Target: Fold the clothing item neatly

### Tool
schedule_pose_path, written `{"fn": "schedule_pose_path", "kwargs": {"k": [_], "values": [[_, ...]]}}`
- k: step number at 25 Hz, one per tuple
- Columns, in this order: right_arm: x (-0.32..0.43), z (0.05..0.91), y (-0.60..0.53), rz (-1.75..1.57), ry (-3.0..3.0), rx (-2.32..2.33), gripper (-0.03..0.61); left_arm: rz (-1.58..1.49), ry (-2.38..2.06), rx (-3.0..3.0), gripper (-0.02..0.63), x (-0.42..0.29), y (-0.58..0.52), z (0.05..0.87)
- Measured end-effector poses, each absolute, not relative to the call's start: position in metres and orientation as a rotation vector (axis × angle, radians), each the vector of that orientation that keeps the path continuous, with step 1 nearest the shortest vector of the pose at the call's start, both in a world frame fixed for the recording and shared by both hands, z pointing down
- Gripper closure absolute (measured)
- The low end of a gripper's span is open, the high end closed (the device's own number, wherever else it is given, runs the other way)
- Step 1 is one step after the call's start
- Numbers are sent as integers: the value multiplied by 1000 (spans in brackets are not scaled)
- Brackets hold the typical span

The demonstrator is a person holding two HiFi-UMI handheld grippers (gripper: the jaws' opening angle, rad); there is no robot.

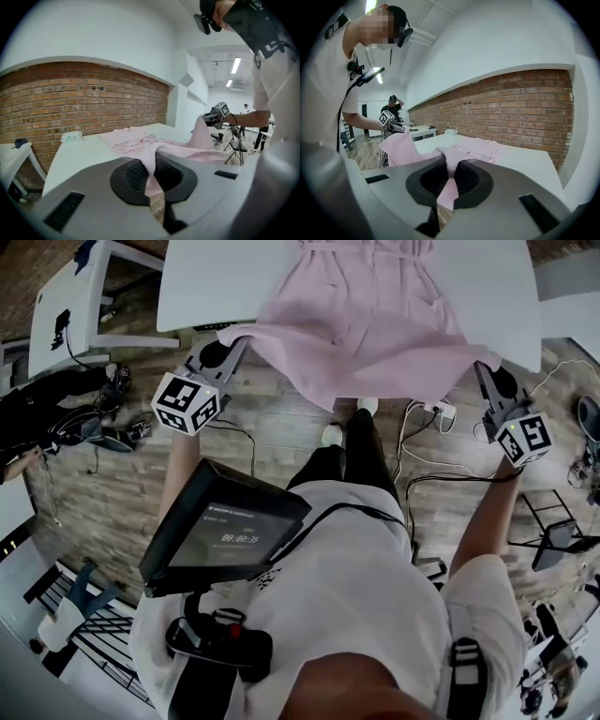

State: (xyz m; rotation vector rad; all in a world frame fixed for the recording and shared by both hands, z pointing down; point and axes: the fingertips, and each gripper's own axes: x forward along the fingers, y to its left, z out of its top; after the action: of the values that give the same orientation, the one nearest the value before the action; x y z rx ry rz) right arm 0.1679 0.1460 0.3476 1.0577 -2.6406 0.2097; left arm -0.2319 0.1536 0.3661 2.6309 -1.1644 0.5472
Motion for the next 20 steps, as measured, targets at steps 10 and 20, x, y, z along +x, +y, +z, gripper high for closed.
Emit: {"fn": "schedule_pose_path", "kwargs": {"k": [10,20], "values": [[188,344,11,191,-2695,999,563,643,-1378,2501,604,-251,28,352],[197,393,-88,234,-2595,880,563,822,-1327,2438,605,-246,-96,407]]}}
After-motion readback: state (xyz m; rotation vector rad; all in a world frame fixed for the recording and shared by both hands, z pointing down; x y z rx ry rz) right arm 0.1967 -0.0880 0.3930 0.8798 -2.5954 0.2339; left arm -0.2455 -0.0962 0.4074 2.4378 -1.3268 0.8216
